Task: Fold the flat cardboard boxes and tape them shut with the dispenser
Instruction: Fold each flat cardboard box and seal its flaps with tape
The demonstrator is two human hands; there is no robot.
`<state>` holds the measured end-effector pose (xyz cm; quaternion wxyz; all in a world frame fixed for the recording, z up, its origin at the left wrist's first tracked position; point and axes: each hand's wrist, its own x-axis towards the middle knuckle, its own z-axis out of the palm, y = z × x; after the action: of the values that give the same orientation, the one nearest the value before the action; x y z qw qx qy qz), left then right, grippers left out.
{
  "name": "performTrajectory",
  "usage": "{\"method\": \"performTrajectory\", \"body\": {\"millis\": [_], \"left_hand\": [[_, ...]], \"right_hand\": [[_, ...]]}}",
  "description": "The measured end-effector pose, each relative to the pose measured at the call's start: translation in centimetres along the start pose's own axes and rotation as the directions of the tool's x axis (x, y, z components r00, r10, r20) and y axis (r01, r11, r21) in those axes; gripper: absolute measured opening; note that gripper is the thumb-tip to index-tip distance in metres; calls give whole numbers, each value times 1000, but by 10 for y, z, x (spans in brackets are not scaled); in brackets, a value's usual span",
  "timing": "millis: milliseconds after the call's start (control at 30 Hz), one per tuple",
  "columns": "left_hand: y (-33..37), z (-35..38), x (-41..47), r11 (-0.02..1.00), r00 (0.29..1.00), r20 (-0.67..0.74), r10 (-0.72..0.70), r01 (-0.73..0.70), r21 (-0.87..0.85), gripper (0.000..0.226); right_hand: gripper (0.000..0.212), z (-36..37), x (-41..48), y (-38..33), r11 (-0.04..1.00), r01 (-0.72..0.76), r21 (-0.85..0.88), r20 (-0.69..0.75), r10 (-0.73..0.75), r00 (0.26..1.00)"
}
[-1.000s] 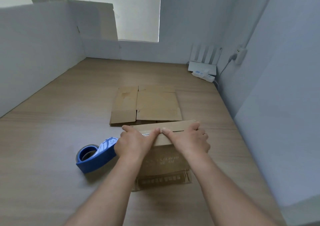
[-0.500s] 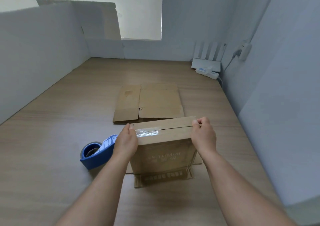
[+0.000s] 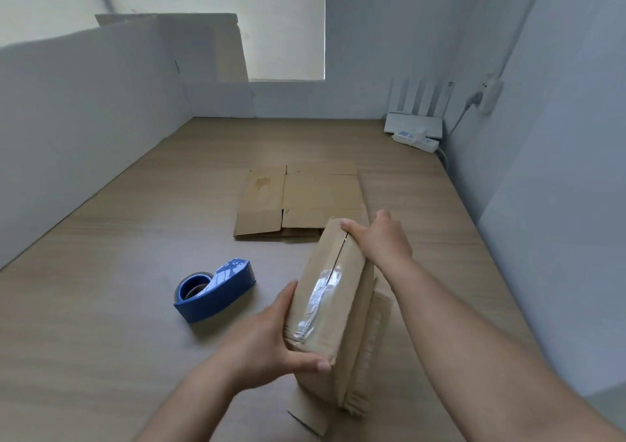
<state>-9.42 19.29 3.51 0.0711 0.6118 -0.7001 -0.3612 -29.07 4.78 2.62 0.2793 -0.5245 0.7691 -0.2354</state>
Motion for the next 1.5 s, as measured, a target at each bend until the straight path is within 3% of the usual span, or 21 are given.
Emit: {"method": "performTrajectory", "body": {"millis": [133, 267, 400, 467, 633, 733, 833, 900, 1000, 1133, 1267, 1333, 1400, 1500], "left_hand": [[35, 21, 13, 968, 988, -155, -6, 45, 247, 125], [54, 31, 38, 941, 963, -270, -20, 110, 321, 116], [65, 31, 62, 924, 957, -290, 4, 107, 366, 110], [66, 32, 70, 921, 958, -287, -2, 113, 372, 110], [49, 27, 71, 956, 974, -224, 34, 34, 291, 112], [22, 9, 63, 985, 980, -168, 109, -83, 150, 113], [-11, -11, 55, 994, 969, -229, 95, -104, -27, 103], [-38, -20, 57, 994, 948, -317, 11, -44, -97, 90], [-81, -27, 68, 989, 918, -370, -144, 149, -15, 74], [-122, -25, 84, 938, 872, -422, -248, 325, 121, 59], [-142, -22, 90, 812, 830, -359, -427, 527, 252, 58], [-141, -22, 92, 766, 815, -381, -437, 559, 318, 61], [-131, -24, 95, 833, 815, -479, -327, 488, 261, 58], [-99, -26, 101, 985, 854, -504, -132, 168, 27, 52]], "right_hand": [[74, 2, -14, -1, 1000, -5, 20, 88, 4, 996], [64, 6, -38, 17, 997, 40, 71, 204, -54, 978], [46, -6, -54, 38, 979, 21, 205, 214, -65, 975], [39, -9, -58, 43, 983, 42, 180, 211, -80, 974], [44, -12, -61, 37, 989, 76, 124, 207, -101, 973], [42, -15, -68, 36, 981, 85, 172, 189, -118, 975], [49, -18, -69, 37, 977, 94, 189, 163, -126, 979], [68, -21, -69, 34, 979, 83, 186, 142, -110, 984], [84, -23, -70, 29, 989, 76, 131, 102, -90, 991], [86, -24, -77, 15, 992, 92, 91, 54, -97, 994], [83, 4, -85, -6, 990, 140, -16, 200, -134, 971], [72, 10, -84, -14, 993, 120, -7, 218, -115, 969], [46, 1, -76, -15, 993, 102, -52, 199, -90, 976], [29, -11, -64, -4, 998, 62, 0, 188, -61, 980]]}}
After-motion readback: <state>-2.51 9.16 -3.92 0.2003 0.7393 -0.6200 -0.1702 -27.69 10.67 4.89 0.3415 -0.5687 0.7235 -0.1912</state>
